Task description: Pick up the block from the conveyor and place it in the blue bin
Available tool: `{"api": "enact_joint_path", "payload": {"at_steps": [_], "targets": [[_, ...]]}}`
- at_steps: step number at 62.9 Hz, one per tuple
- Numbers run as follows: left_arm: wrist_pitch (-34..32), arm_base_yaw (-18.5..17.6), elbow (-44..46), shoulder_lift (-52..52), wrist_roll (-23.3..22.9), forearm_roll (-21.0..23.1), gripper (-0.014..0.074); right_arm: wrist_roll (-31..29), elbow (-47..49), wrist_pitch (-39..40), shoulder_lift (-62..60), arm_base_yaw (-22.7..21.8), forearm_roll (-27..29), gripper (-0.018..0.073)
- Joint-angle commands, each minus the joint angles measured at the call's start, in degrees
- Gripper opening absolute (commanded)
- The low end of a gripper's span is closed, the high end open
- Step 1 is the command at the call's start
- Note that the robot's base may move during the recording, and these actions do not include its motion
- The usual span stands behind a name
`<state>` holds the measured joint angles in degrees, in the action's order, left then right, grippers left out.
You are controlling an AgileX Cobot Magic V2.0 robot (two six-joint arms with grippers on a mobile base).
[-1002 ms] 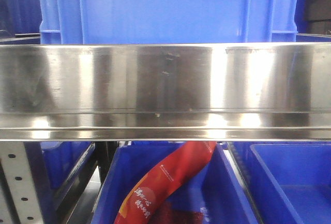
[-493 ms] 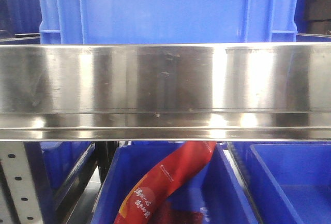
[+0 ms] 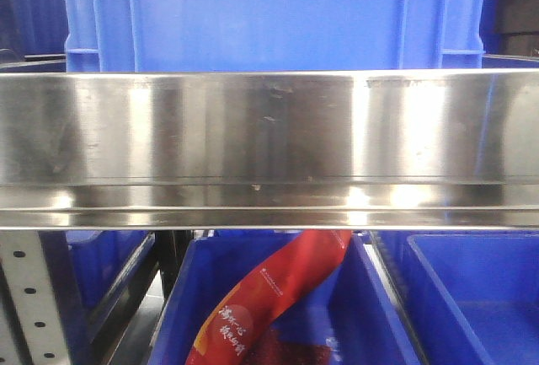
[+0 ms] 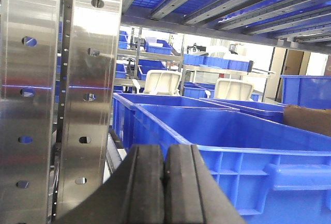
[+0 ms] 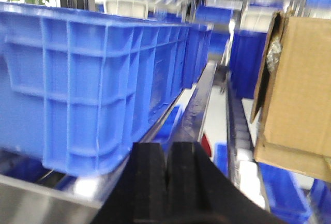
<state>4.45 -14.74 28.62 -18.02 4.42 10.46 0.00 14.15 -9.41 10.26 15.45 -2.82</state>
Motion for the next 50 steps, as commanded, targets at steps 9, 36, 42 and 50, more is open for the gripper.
{"api": "enact_joint_path", "payload": {"at_steps": [9,36,42,50], "targets": [[-0.8,0.2,0.0,0.2,-0.1,0.3,-0.0111,0.0,-8.7,1.8,-10.1,-0.9,-1.9,-0.0167],[-0.9,0.2,0.0,0.2,-0.1,0.3,-0.0111,0.0,-14.2,6.9,-10.3,-12.1,4.2,-0.0167],[-0.9,0.2,0.0,0.2,-0.1,0.3,-0.0111,0.0,-14.2,7.5,-10.3,-13.7,4.3,-0.0167],[-0.9,0.2,0.0,0.2,-0.1,0.3,-0.0111,0.0,-14.2,8.6,-10.3,-15.0,4.3,-0.0167]]}}
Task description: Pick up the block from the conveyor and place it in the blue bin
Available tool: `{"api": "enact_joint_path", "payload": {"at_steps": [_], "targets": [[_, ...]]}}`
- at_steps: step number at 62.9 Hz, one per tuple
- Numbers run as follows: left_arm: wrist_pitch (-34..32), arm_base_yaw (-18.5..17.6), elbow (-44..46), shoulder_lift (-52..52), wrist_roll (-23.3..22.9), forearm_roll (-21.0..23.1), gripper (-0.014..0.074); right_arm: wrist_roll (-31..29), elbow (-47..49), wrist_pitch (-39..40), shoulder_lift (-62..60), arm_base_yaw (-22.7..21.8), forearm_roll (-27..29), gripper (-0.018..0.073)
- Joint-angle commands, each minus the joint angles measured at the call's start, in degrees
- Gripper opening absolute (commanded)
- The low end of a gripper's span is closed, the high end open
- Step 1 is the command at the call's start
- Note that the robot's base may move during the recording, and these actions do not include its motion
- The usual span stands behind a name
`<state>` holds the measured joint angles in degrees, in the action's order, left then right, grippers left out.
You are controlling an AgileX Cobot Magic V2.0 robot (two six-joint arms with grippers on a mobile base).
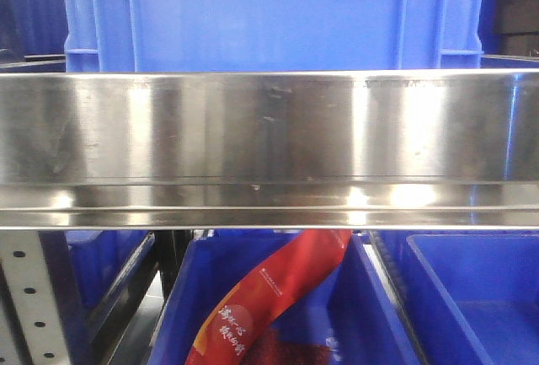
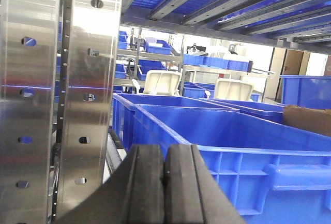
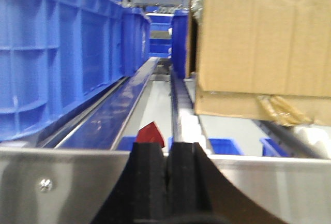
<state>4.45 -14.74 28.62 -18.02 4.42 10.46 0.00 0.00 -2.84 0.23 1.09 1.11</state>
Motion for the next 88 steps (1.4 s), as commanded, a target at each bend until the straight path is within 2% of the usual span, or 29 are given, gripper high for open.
{"api": "enact_joint_path", "payload": {"at_steps": [1,5,13,21,88], "targets": [[-0.9,0.2,0.0,0.2,-0.1,0.3,-0.0111,0.0,0.0,2.1,-0.2,-0.7,0.4,-0.0167],[-0.9,0.2,0.0,0.2,-0.1,0.3,-0.0111,0.0,0.0,1.9,-0.2,-0.7,0.4,-0.0167],[-0.9,0.2,0.0,0.2,-0.1,0.3,-0.0111,-4.0,0.0,1.9,-0.2,-0.7,1.2,-0.0167],[-0.9,0.2,0.0,0.2,-0.1,0.3,-0.0111,-4.0,0.0,2.2,-0.2,-0.7,4.2,-0.0167],[-0.9,0.2,0.0,0.2,-0.1,0.3,-0.0111,-4.0,0.0,2.0,-0.2,-0.7,4.1,-0.0167]]}}
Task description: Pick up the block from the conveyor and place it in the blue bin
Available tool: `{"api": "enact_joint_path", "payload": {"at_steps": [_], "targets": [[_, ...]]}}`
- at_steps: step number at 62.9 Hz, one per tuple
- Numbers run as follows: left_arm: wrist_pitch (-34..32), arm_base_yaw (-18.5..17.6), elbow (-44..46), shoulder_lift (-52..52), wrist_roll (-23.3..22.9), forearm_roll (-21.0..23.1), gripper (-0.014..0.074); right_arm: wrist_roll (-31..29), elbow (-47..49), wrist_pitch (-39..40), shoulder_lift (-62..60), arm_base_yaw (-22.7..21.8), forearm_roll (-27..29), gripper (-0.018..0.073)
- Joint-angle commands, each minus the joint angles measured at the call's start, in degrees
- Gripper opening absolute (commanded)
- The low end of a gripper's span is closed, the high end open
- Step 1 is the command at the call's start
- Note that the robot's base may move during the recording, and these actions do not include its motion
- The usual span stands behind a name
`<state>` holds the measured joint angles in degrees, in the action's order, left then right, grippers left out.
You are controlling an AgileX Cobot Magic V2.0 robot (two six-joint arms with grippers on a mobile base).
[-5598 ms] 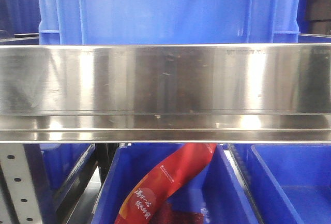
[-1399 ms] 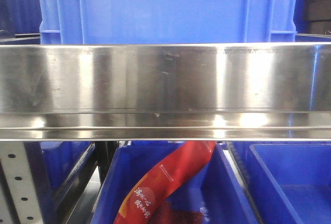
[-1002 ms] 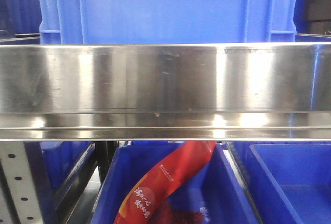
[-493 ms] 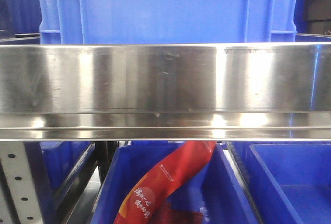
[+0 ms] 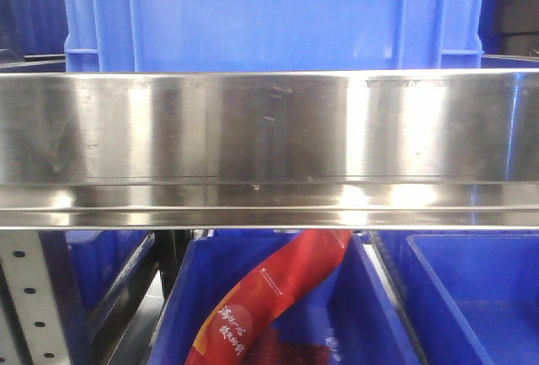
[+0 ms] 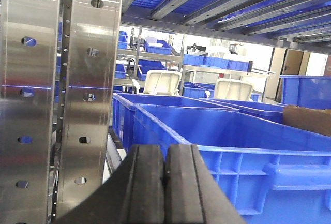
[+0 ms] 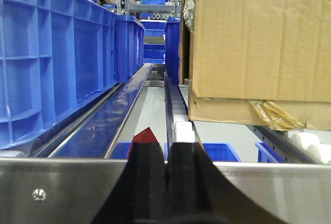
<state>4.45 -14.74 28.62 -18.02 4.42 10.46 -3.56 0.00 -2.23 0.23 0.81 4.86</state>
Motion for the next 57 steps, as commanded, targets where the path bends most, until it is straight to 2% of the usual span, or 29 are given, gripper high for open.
{"api": "enact_joint_path", "payload": {"at_steps": [1,5,12,16,25,34,41,48,57], "targets": [[-0.9,0.2,0.0,0.2,-0.1,0.3,-0.0111,-0.4,0.0,1.4,-0.2,-0.4,0.4,-0.0167],[-0.9,0.3,-0.2,0.2,-0.1,0.2,-0.0111,-0.4,0.0,1.4,-0.2,-0.4,0.4,-0.0167],[-4.8,1.6,-3.6,0.2,-0.1,-5.2,-0.0111,-0.4,0.0,1.4,-0.2,-0.4,0.4,-0.0167],[-5.6,3.7,-6.2,0.2,-0.1,-8.5,-0.0111,-0.4,0.0,1.4,-0.2,-0.4,0.4,-0.0167],[-5.2,11.0,-13.6,3.2,-0.1,-12.0,-0.0111,-0.4,0.0,1.4,-0.2,-0.4,0.4,-0.0167],[-3.1,18.0,-21.1,11.2,-0.1,-11.6,-0.0111,-0.4,0.0,1.4,-0.2,-0.4,0.4,-0.0167],[-2.3,20.9,-25.3,17.6,-0.1,-9.7,-0.0111,-0.4,0.0,1.4,-0.2,-0.4,0.4,-0.0167],[-2.9,20.3,-28.3,18.0,-0.1,-3.7,-0.0111,-0.4,0.0,1.4,-0.2,-0.4,0.4,-0.0167],[-2.5,17.8,-28.6,18.0,-0.1,-4.0,-0.0111,-0.4,0.0,1.4,-0.2,-0.4,0.4,-0.0167]]}}
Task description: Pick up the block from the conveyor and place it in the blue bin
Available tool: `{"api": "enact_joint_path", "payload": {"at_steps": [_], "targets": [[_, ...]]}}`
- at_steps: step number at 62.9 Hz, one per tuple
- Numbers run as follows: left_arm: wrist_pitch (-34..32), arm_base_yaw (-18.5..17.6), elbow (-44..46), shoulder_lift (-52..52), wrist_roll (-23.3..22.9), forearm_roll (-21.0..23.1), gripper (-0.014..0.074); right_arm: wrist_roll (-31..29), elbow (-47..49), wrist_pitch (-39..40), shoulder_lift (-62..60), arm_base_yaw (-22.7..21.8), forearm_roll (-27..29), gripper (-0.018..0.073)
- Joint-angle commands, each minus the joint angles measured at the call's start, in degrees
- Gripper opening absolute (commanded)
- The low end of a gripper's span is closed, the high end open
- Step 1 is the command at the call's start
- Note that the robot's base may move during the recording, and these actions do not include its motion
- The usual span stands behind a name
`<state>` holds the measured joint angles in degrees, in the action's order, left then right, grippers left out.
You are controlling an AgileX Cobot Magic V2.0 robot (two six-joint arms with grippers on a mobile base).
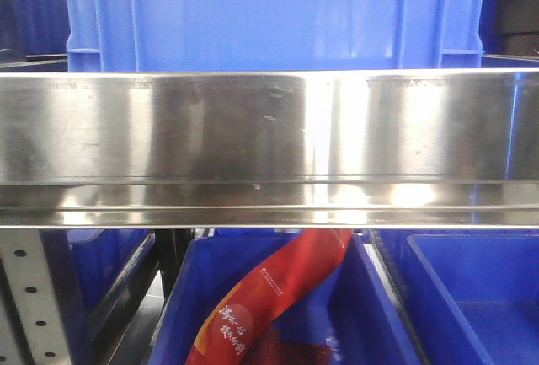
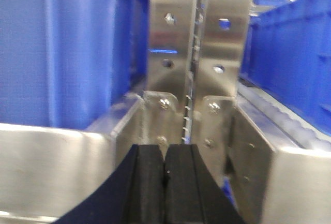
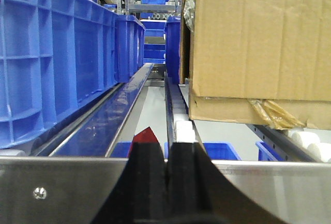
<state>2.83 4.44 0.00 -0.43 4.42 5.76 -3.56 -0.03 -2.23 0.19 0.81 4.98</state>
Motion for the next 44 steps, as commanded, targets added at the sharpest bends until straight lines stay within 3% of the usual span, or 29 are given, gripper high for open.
{"api": "enact_joint_path", "payload": {"at_steps": [1,10,44], "targets": [[-0.9,-1.9,0.0,0.4,-0.1,0.2,-0.0111,-0.4,0.0,1.4,-0.2,-0.4,0.3,-0.0167],[-1.0,-4.6,0.0,0.4,-0.1,-6.5,-0.0111,-0.4,0.0,1.4,-0.2,-0.4,0.3,-0.0167],[-1.0,-4.8,0.0,0.4,-0.1,-6.4,-0.0111,-0.4,0.0,1.4,-0.2,-0.4,0.3,-0.0167]]}}
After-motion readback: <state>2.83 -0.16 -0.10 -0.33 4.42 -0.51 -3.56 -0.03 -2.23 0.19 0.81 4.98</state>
